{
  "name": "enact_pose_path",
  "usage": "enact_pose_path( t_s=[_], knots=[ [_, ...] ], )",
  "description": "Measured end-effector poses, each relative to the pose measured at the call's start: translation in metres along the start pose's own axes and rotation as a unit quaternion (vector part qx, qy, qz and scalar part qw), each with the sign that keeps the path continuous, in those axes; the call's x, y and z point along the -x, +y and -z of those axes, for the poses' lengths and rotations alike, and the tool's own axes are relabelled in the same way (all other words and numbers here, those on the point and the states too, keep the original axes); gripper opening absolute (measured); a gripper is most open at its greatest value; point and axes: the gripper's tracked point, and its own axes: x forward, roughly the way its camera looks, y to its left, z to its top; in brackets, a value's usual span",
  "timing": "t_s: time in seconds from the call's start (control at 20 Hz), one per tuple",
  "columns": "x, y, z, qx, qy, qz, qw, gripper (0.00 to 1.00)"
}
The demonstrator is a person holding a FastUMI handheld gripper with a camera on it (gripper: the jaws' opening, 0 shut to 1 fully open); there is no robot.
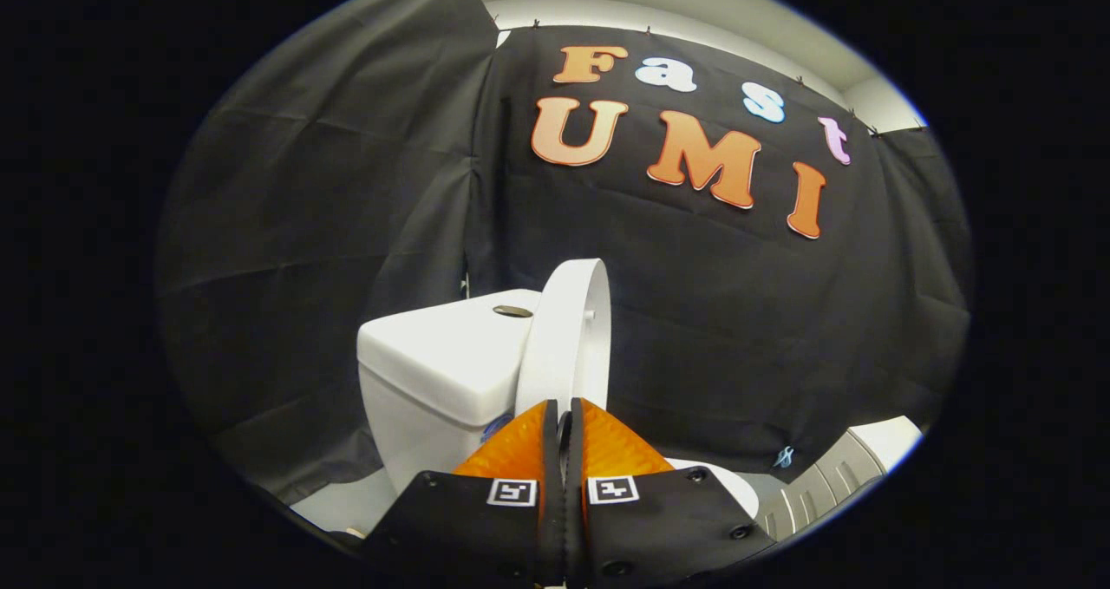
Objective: Open the toilet lid.
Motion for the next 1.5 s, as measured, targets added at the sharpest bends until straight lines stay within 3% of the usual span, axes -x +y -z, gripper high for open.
enact_pose_path(
  t_s=[0.2,0.35,0.45,0.5,0.55,0.65,0.8,0.9,1.25,1.5],
  knots=[
    [-0.002,-0.003,0.003,-0.007,0.01,0.0,1.0,0.1],
    [-0.001,0.001,0.003,-0.015,0.012,-0.025,1.0,0.16],
    [0.002,-0.005,0.003,-0.021,0.008,-0.029,0.999,0.26],
    [0.003,-0.009,0.002,-0.021,0.008,-0.03,0.999,0.39],
    [0.004,-0.014,0.002,-0.024,0.009,-0.03,0.999,0.45],
    [0.005,-0.021,0.003,-0.038,0.011,-0.034,0.999,0.5],
    [0.008,-0.035,0.0,-0.059,0.002,-0.039,0.997,0.83],
    [0.009,-0.041,0.003,-0.077,0.009,-0.052,0.996,0.91],
    [0.04,-0.073,-0.015,-0.117,-0.023,-0.087,0.989,0.99],
    [0.061,-0.142,-0.025,-0.133,-0.071,-0.064,0.986,0.99]
  ],
)
